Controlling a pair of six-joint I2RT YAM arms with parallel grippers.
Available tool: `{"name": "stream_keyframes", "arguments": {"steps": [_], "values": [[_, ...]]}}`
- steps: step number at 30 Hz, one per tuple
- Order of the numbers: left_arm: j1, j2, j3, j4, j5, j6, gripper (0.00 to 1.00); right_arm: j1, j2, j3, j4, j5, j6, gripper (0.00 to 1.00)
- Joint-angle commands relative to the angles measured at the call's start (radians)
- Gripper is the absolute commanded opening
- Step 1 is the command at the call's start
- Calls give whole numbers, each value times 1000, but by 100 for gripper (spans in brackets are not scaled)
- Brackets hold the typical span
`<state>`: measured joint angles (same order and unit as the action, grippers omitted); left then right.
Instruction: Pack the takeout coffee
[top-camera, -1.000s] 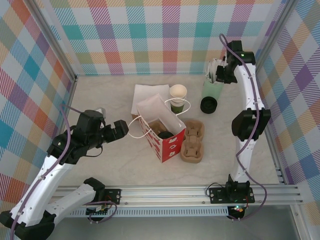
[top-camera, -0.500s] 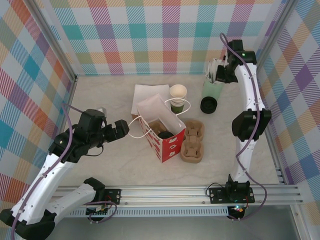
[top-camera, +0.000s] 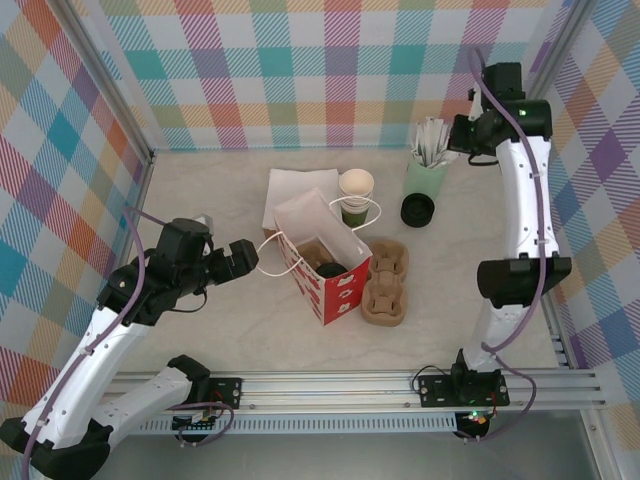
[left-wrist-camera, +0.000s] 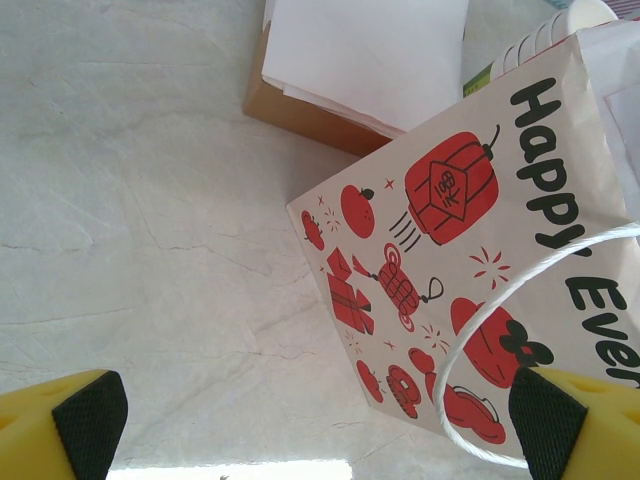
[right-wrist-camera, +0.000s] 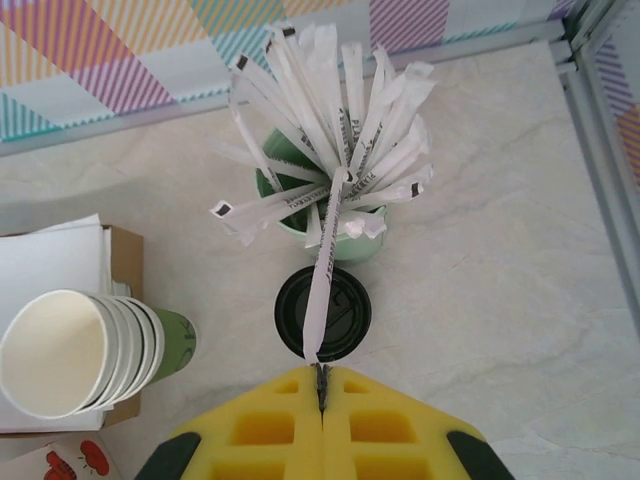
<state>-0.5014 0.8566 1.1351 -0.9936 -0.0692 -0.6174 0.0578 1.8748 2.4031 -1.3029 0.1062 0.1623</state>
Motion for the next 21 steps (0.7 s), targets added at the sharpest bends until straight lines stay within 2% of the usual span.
{"name": "stream_keyframes", "arguments": {"steps": [1, 9, 21], "values": [[6, -1, 5, -1, 0, -10, 100, 12, -65, -7, -20, 5, -27, 0], [6, 4, 6, 1, 3, -10, 100, 19, -182, -5, -72, -134, -38, 1], [6, 0, 9, -2, 0, -10, 100, 20, -362, -86, -88, -570, -56, 1]]}}
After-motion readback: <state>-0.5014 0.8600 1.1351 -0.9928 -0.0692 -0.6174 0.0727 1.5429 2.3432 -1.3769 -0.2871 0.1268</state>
